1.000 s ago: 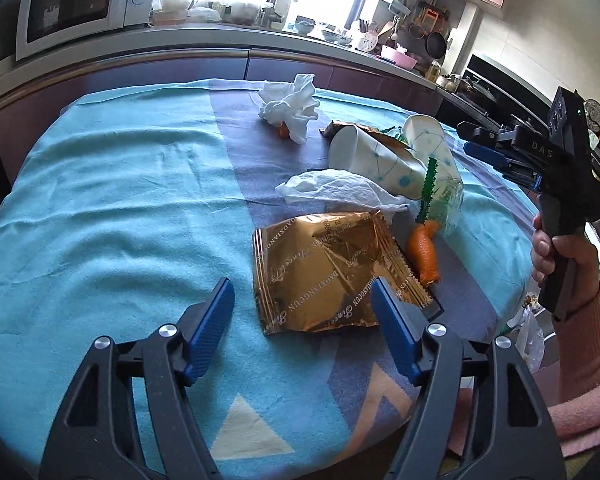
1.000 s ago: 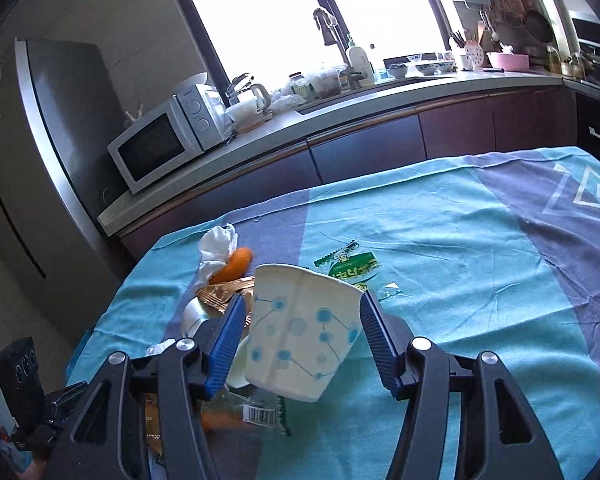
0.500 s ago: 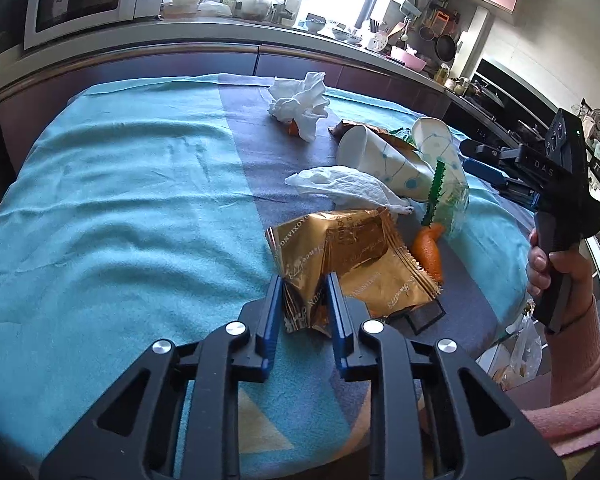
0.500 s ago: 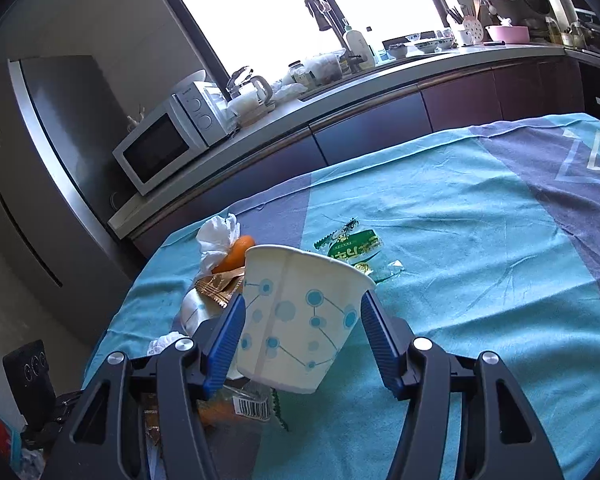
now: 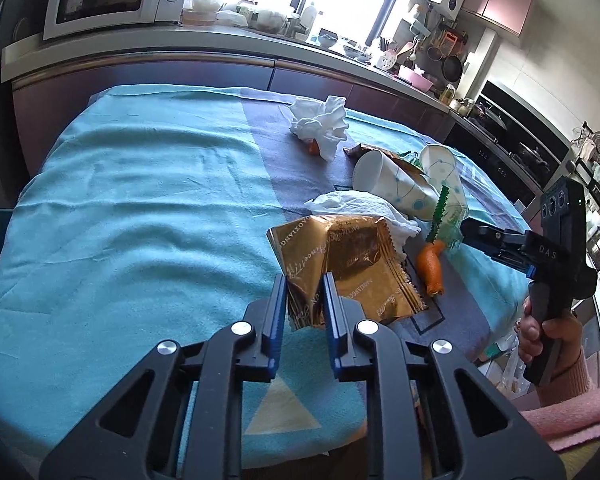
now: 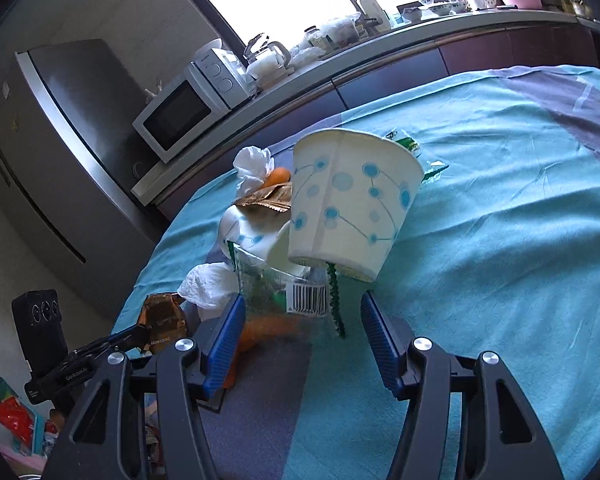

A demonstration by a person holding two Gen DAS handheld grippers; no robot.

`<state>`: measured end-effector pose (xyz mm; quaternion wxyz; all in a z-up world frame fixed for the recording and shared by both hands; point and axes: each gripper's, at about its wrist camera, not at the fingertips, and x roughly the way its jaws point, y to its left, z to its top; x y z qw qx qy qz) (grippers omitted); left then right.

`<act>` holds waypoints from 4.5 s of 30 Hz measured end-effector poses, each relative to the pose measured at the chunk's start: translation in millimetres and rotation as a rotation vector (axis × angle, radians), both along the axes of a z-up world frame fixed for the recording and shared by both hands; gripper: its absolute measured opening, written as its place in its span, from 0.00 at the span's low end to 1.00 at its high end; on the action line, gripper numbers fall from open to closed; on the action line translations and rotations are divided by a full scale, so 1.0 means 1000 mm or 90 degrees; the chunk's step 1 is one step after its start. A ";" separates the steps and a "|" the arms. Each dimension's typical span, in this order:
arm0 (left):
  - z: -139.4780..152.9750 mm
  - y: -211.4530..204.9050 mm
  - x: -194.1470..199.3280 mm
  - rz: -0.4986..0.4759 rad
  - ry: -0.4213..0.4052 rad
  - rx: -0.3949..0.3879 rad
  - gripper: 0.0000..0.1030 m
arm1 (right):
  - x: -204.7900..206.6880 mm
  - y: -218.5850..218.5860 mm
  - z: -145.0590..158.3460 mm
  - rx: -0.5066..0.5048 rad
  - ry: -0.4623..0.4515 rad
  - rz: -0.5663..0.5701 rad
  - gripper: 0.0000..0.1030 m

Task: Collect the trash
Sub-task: 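Carry the gold wrapper in the left gripper while the right carries a plastic bag, then drop the wrapper and bag into the teal bin, opening both grippers, then grasp a white tissue with the left gripper while the right grasps another tissue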

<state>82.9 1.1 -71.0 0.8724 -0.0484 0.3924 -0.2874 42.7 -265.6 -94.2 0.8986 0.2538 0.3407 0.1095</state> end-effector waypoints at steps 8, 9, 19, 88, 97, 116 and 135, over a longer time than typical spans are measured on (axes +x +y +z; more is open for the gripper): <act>0.009 0.026 -0.007 0.033 -0.014 -0.016 0.18 | -0.005 0.006 0.006 -0.005 -0.015 0.011 0.15; 0.009 0.030 -0.007 0.037 -0.015 -0.019 0.18 | -0.006 0.007 0.009 -0.014 -0.020 0.010 0.14; 0.022 0.057 -0.014 0.075 -0.037 -0.037 0.18 | -0.020 0.029 0.051 -0.065 -0.095 0.041 0.11; -0.037 0.308 0.016 0.510 0.038 0.014 0.24 | 0.151 0.414 0.027 -0.105 0.025 0.507 0.19; -0.041 0.302 0.018 0.509 0.036 0.013 0.30 | 0.149 0.399 0.029 -0.090 0.018 0.500 0.21; 0.008 0.246 0.005 0.402 -0.056 -0.002 0.47 | 0.090 0.286 0.073 -0.085 -0.094 0.440 0.35; 0.018 0.006 0.012 0.000 -0.081 0.011 0.52 | 0.028 0.061 0.066 -0.104 -0.076 0.076 0.39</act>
